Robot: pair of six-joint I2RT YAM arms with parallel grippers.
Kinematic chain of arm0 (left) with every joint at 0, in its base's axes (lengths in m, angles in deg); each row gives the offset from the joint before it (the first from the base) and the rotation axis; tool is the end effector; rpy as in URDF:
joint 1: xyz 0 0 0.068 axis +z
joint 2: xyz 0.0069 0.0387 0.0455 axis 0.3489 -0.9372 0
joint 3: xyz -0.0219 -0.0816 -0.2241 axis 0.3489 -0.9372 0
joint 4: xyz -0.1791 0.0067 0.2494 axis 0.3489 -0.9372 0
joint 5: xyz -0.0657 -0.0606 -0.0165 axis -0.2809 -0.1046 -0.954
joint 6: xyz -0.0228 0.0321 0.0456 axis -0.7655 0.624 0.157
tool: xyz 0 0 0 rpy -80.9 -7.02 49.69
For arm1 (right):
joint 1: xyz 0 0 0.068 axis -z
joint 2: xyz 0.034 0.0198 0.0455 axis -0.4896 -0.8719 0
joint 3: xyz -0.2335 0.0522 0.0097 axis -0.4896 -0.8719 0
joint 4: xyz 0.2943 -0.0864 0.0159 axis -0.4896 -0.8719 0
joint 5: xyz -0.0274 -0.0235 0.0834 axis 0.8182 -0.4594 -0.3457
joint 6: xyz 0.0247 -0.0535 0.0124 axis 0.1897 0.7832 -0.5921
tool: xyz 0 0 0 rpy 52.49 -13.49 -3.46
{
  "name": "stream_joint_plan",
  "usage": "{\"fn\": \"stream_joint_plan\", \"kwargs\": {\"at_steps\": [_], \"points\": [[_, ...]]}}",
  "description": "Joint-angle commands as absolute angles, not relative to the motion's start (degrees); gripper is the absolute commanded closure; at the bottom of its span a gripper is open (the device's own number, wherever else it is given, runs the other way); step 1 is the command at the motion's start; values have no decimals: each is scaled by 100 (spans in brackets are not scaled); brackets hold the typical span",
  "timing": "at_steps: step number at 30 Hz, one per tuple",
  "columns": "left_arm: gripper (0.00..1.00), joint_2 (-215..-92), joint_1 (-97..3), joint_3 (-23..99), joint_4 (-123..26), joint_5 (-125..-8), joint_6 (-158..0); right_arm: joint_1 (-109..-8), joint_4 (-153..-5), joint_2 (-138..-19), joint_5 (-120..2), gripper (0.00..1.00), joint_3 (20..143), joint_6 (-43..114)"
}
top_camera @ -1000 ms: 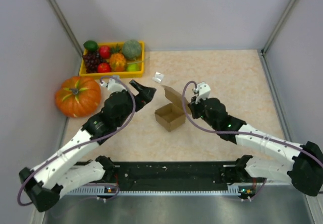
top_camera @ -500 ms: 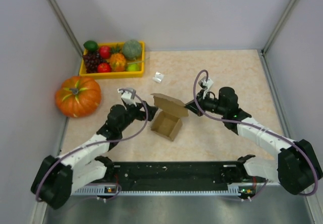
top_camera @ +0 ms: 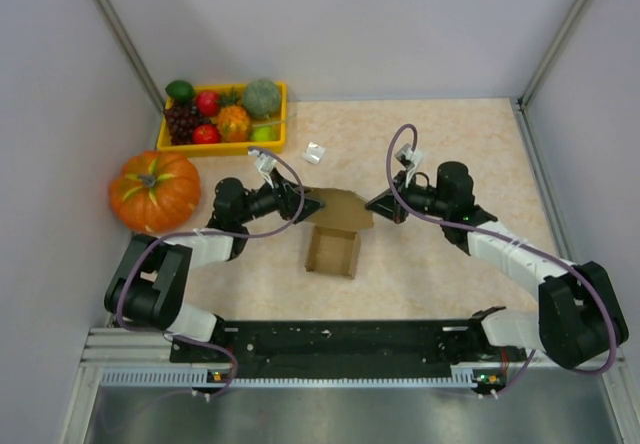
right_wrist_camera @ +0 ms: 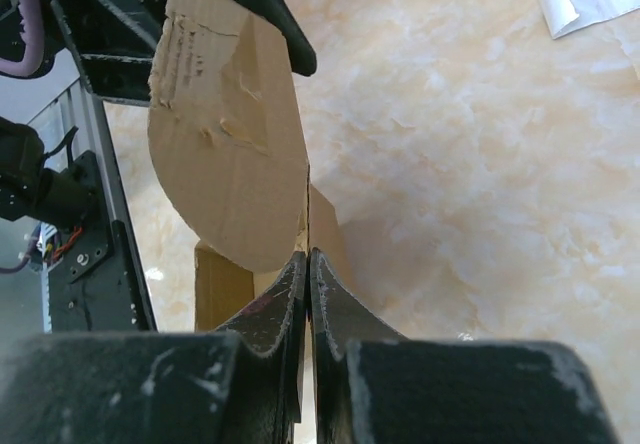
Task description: Fold the paper box
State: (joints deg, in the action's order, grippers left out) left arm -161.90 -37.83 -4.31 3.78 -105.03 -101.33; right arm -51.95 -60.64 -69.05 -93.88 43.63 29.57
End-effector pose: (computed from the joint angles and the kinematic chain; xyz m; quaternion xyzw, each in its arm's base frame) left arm 0.2973 -0.1273 0.1393 0.1870 0.6814 -0.5314 0.4672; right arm 0.2893 0.1535 0.1871 -0.2837 0.7225 0.4487 0.4430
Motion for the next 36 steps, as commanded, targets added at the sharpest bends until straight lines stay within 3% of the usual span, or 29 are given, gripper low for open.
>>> {"fn": "stream_joint_plan", "kwargs": {"at_steps": [1, 7, 11, 16, 20, 21, 24, 27, 29, 32, 36], "points": [[26, -16205, -3756, -550, 1318, -10967, -10359, -5111, -5755, -6999, -9395, 100, 4660, 2975], [56, -15425, -3817, -577, -463, -9755, -9331, -5120, -5931, -6920, -8947, 100, 4696, 3010], [44, -14826, -4019, -936, -897, -8823, -8953, -5111, -5966, -6779, -8735, 100, 4634, 2993], [52, -14842, -4160, -859, -1196, -8592, -8882, -5146, -5904, -6692, -8700, 100, 4590, 2931], [69, -14922, -4458, -745, -1319, -8217, -8760, -5278, -6045, -6630, -8481, 100, 4608, 2984], [80, -14922, -4520, -709, -1459, -8067, -8715, -5365, -6124, -6612, -8419, 100, 4625, 3010], [96, -14764, -4889, -630, -1810, -7259, -8557, -5515, -6265, -6472, -7989, 100, 4617, 2993], [100, -14509, -5285, -647, -1934, -6511, -8285, -5691, -6466, -6340, -7576, 100, 4573, 2984], [100, -14368, -5329, -708, -1961, -6335, -8275, -5727, -6660, -6313, -7216, 93, 4581, 2966], [100, -14210, -5355, -867, -1812, -6081, -8416, -5788, -6730, -6313, -6917, 90, 4537, 2914], [100, -14096, -5662, -832, -1952, -5335, -8609, -6253, -6871, -6313, -6101, 100, 4607, 2686]]}}
